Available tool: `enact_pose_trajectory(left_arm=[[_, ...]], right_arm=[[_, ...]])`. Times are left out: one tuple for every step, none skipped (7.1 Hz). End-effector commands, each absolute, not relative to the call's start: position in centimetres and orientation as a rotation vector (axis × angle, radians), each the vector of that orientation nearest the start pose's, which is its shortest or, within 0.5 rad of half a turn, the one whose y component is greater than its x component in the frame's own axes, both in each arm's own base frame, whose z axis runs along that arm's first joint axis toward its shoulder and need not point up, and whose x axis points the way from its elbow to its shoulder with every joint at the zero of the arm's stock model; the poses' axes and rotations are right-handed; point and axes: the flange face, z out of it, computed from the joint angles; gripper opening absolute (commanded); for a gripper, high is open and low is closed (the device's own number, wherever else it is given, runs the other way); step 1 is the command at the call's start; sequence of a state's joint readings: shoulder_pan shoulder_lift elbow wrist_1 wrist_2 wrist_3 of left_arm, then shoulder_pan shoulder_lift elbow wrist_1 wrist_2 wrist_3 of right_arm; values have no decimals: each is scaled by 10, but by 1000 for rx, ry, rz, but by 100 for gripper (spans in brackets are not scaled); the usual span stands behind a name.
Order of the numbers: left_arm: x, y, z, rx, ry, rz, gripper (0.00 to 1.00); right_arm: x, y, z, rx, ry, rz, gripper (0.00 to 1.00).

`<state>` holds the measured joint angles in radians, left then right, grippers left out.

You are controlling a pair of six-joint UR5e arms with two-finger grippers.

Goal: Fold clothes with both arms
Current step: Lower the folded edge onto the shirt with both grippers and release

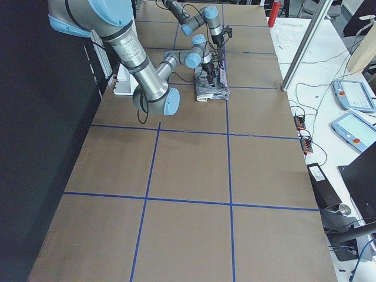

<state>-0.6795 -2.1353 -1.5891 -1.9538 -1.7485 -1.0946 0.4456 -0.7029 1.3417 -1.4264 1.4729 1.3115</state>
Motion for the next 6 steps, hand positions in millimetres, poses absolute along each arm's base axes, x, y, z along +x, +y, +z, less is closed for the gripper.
enact_pose_trajectory(left_arm=[[465,-525,280,388,897,-103,100],[465,-525,280,388,897,-103,100],[465,-525,280,388,897,-103,100],[465,-524,279,389,899,-103,100],[464,-524,277,391,903,-104,100],[464,-524,278,389,901,-105,100]], right_arm=[[-640,-485,219,369,-655,195,100],[-635,-503,232,372,-623,200,100],[-627,-525,236,381,-597,207,100],[-619,-554,236,384,-568,228,100],[-611,-582,228,387,-552,257,100],[-594,-611,222,388,-547,300,100]])
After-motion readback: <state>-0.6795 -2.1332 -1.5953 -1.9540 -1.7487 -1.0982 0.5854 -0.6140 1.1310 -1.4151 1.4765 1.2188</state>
